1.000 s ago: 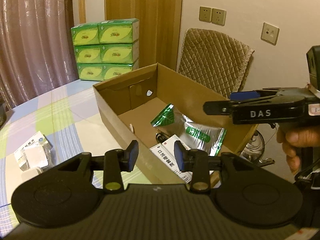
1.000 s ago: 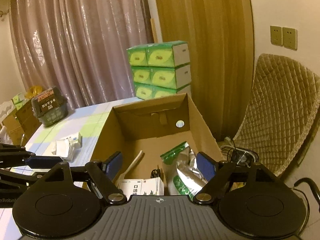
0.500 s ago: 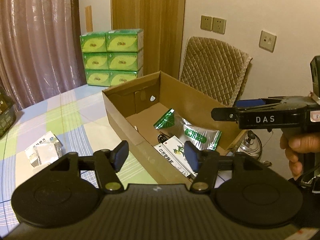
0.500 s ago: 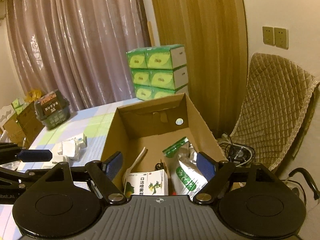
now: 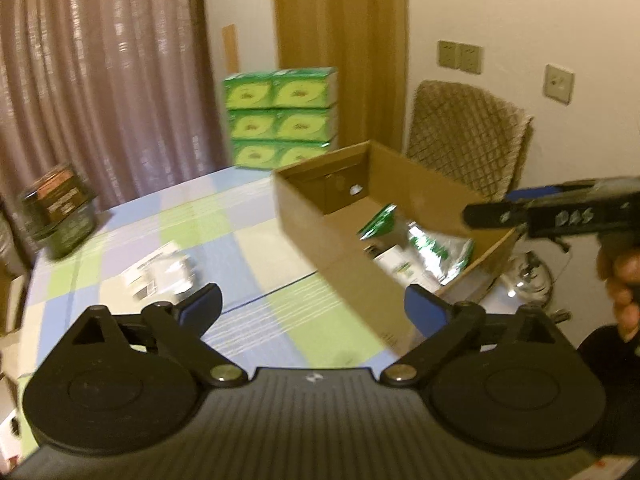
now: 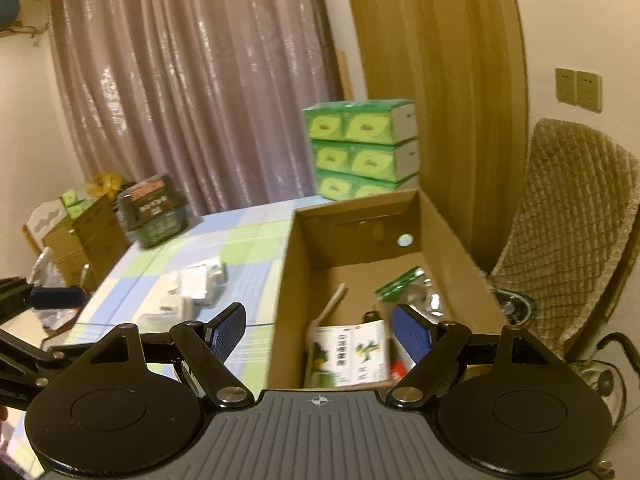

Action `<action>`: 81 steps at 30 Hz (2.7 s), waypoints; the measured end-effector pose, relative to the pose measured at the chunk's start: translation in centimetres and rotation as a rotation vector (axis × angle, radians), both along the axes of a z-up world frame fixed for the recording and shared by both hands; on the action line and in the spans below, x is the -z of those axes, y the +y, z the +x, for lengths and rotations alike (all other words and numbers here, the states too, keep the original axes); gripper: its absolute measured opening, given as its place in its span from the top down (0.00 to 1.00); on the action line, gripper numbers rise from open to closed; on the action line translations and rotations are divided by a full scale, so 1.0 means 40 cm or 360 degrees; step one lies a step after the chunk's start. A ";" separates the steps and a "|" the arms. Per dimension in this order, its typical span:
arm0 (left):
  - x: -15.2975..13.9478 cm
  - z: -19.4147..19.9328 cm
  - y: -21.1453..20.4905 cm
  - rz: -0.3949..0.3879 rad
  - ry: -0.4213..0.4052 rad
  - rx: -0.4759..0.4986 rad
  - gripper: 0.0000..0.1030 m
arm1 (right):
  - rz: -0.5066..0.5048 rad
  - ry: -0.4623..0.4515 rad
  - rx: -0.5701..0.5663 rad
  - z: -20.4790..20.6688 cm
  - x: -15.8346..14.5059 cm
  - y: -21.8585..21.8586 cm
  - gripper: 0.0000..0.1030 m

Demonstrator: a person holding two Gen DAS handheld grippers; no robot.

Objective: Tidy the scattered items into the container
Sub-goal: 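Move both grippers back over the chargers and clear case on the table, then grasp the white charger with the right gripper while the left grasps the clear plastic case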

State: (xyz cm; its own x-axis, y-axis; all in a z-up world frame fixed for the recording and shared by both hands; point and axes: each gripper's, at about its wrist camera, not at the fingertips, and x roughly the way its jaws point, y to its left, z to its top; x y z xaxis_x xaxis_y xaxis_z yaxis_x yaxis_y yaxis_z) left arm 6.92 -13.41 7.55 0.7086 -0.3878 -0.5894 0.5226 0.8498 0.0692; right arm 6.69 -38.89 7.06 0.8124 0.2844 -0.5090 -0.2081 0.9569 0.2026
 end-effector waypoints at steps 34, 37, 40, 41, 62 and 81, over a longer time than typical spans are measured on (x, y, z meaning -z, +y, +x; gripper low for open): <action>0.397 0.408 0.318 -0.0222 0.0250 -0.0590 0.01 | -0.0124 0.0179 -0.0421 0.383 0.202 0.422 0.24; 0.425 0.434 0.299 -0.0215 0.0253 -0.0614 0.01 | -0.0134 0.0206 -0.0425 0.407 0.228 0.431 0.24; 0.443 0.457 0.283 -0.0186 0.0245 -0.0617 0.01 | -0.0143 0.0237 -0.0422 0.426 0.252 0.437 0.24; 0.447 0.463 0.279 -0.0174 0.0242 -0.0619 0.01 | -0.0142 0.0247 -0.0420 0.432 0.260 0.437 0.24; 0.411 0.455 0.472 -0.0024 0.0211 -0.0498 0.18 | -0.0192 0.0315 -0.0515 0.482 0.354 0.596 0.24; 0.411 0.492 0.596 -0.0052 0.0223 -0.0603 0.18 | -0.0202 0.0363 -0.0409 0.568 0.460 0.792 0.24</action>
